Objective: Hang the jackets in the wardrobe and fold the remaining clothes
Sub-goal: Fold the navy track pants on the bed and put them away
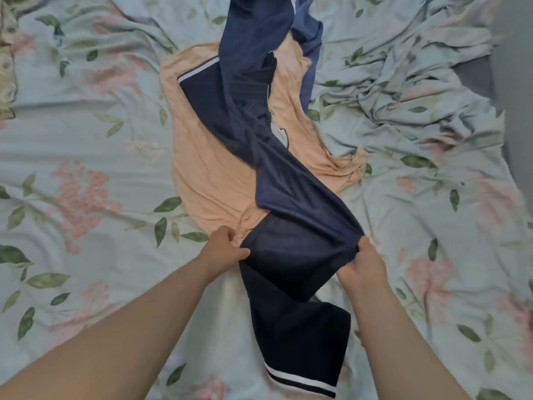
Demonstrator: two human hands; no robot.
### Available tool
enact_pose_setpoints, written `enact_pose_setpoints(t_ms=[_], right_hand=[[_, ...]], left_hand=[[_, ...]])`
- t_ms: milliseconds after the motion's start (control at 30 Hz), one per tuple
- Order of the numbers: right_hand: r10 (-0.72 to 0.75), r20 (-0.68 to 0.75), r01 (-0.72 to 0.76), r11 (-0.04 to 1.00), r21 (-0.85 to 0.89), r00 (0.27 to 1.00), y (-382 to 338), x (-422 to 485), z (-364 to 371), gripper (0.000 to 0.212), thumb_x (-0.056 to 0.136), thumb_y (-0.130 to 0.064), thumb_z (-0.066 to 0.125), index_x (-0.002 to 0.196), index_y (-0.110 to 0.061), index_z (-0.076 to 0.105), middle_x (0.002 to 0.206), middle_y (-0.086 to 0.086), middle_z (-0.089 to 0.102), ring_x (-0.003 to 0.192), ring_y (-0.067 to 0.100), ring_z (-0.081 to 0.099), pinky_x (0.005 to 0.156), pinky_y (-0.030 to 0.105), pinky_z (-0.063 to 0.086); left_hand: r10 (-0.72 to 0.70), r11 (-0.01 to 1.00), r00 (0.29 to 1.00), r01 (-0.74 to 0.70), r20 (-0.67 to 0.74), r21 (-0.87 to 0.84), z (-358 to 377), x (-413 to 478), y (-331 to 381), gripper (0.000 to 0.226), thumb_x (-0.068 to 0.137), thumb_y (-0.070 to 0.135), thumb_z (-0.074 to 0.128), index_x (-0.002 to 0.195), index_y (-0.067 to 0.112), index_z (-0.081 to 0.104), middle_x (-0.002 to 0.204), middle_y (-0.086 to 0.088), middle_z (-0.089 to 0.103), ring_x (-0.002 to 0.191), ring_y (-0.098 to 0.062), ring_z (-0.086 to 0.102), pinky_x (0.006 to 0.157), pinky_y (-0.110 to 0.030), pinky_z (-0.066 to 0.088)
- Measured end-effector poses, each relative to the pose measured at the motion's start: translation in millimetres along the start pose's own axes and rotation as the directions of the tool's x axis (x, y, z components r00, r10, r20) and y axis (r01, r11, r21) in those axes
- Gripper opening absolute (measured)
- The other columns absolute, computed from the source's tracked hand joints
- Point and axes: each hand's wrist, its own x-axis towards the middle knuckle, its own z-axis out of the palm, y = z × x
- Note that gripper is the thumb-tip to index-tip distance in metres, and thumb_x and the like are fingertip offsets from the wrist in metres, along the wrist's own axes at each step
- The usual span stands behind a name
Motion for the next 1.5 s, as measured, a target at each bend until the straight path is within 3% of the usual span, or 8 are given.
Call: enact_pose_setpoints(t_ms=[233, 467, 733, 867, 1033, 1167, 1367, 1500], right_hand=[[-0.52, 0.002, 0.359, 0.587, -0.726, 0.854, 22.1, 2.3, -41.4, 0.01, 0.088, -0.014, 0.06, 0.089, -0.024, 0.058, 0.078, -0.01, 0.055, 0.069, 0.008, 0.055, 0.061, 0.017, 0.04], [-0.404, 0.193, 0.372, 0.431, -0.822, 0.894, 59.5, -6.1, -35.4, 0.073, 0.089, -0.033, 0.069, 0.151, -0.026, 0.031, 0.145, 0.004, 0.046, 0.127, 0.022, 0.049, 0.101, 0.033, 0.042], [-0.296, 0.549, 0.43, -0.383, -0.818, 0.782, 26.1, 44.1, 65.5, 0.114, 0.074, -0.067, 0.07, 0.156, -0.035, -0.001, 0.16, 0.02, -0.02, 0.147, 0.041, 0.009, 0.116, 0.05, 0.027], [-0.035, 0.549, 0.458, -0.508, -0.729, 0.835, 22.2, 72.7, 83.7, 0.093, 0.085, -0.049, 0.069, 0.156, -0.032, 0.012, 0.157, 0.014, 0.018, 0.13, 0.04, 0.043, 0.104, 0.042, 0.042], [0.048, 0.581, 0.578, 0.066, -0.814, 0.812, 12.7, 68.4, 73.4, 0.025, 0.094, -0.02, 0.058, 0.074, -0.029, 0.071, 0.079, -0.002, 0.069, 0.091, 0.028, 0.066, 0.072, 0.03, 0.048], [0.422, 0.382, 0.169, 0.459, -0.872, 0.822, -4.5, 60.1, 23.9, 0.025, 0.094, -0.027, 0.063, 0.113, -0.011, 0.07, 0.108, 0.01, 0.075, 0.105, 0.027, 0.07, 0.096, 0.04, 0.052], [0.57, 0.252, 0.46, -0.254, -0.851, 0.782, -14.4, 46.4, -34.1, 0.027, 0.08, -0.041, 0.069, 0.076, -0.015, 0.071, 0.088, 0.001, 0.071, 0.084, 0.019, 0.069, 0.081, 0.035, 0.056], [0.671, 0.07, 0.592, -0.595, -0.544, 0.738, -9.1, 31.8, -29.9, 0.028, 0.073, -0.051, 0.068, 0.072, -0.024, 0.062, 0.07, -0.009, 0.057, 0.071, 0.014, 0.057, 0.061, 0.027, 0.043]], left_hand=[[-0.025, 0.997, 0.993, 0.033, -0.115, 0.069, 19.2, -14.9, -19.4, 0.03, 0.072, -0.001, 0.062, 0.095, 0.009, 0.045, 0.085, -0.006, 0.053, 0.076, -0.022, 0.052, 0.059, -0.029, 0.039], [0.056, 0.991, 0.961, -0.086, 0.271, 0.099, 17.1, -46.3, -17.7, 0.033, 0.064, -0.011, 0.053, 0.053, 0.017, 0.039, 0.051, 0.007, 0.041, 0.049, -0.005, 0.041, 0.05, -0.022, 0.03], [0.163, 0.986, 0.973, -0.155, 0.164, -0.063, 2.7, -39.0, 17.3, 0.036, 0.074, -0.009, 0.055, 0.052, 0.017, 0.068, 0.067, 0.002, 0.07, 0.062, 0.0, 0.059, 0.06, -0.016, 0.046], [0.088, 0.987, 0.989, -0.071, 0.118, -0.144, 9.2, -23.0, 26.8, 0.025, 0.077, -0.004, 0.055, 0.068, 0.014, 0.071, 0.069, 0.001, 0.069, 0.065, -0.009, 0.057, 0.063, -0.023, 0.045], [-0.024, 0.898, 0.999, 0.031, 0.022, -0.438, 4.5, 5.2, 48.7, 0.013, 0.083, 0.003, 0.058, 0.072, 0.009, 0.06, 0.064, -0.008, 0.058, 0.06, -0.018, 0.052, 0.06, -0.031, 0.046], [0.007, 0.891, 1.0, -0.012, -0.012, -0.454, 3.1, 24.4, 71.7, 0.018, 0.091, 0.021, 0.059, 0.075, 0.015, 0.055, 0.063, -0.002, 0.049, 0.051, -0.015, 0.044, 0.044, -0.025, 0.035], [0.336, 0.939, 0.863, -0.34, -0.379, 0.058, 21.7, 43.1, 116.5, 0.045, 0.085, 0.043, 0.069, 0.119, 0.016, 0.06, 0.109, 0.001, 0.058, 0.101, -0.016, 0.055, 0.089, -0.031, 0.046], [0.612, 0.785, 0.761, -0.551, -0.217, 0.283, 27.9, 51.6, 148.0, 0.048, 0.087, 0.03, 0.065, 0.132, 0.018, 0.053, 0.126, -0.001, 0.052, 0.116, -0.021, 0.047, 0.093, -0.031, 0.041]])
